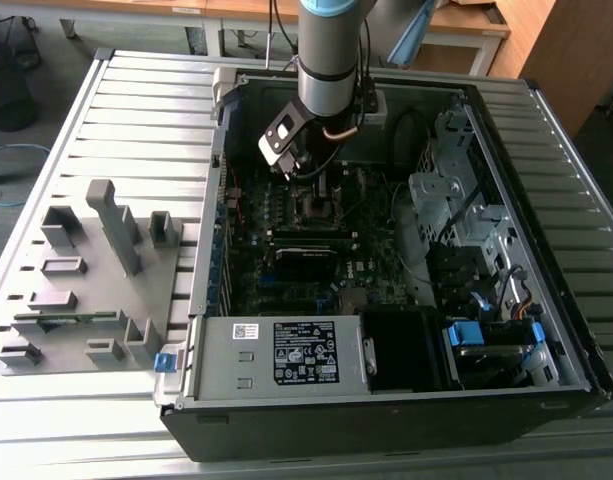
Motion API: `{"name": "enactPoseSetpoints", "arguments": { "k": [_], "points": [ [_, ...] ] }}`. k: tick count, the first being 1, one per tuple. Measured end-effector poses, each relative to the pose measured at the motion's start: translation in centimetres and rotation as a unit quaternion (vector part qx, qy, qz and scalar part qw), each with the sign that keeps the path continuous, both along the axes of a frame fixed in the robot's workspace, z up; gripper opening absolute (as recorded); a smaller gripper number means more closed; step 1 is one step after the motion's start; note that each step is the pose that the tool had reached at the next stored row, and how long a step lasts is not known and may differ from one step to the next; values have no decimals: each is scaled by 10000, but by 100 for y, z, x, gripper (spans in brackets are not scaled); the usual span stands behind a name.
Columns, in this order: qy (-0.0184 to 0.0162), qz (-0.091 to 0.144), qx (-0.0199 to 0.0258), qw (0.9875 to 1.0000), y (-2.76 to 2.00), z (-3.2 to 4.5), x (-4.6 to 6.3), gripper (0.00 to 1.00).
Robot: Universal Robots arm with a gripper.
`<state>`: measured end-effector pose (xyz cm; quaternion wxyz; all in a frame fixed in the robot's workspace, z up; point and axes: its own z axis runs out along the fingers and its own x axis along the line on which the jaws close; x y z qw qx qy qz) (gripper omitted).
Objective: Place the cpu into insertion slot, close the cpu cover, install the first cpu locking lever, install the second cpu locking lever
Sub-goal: 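Place the cpu into insertion slot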
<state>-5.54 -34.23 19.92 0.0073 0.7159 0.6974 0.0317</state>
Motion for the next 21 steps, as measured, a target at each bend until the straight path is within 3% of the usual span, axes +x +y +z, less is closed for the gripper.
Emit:
{"name": "enactPoseSetpoints", "arguments": {
  "k": [13,21],
  "points": [
    [-4,0,5,10000,2,-1,1,10],
    [-1,0,2,10000,1,112,0,10]
  ]
}}
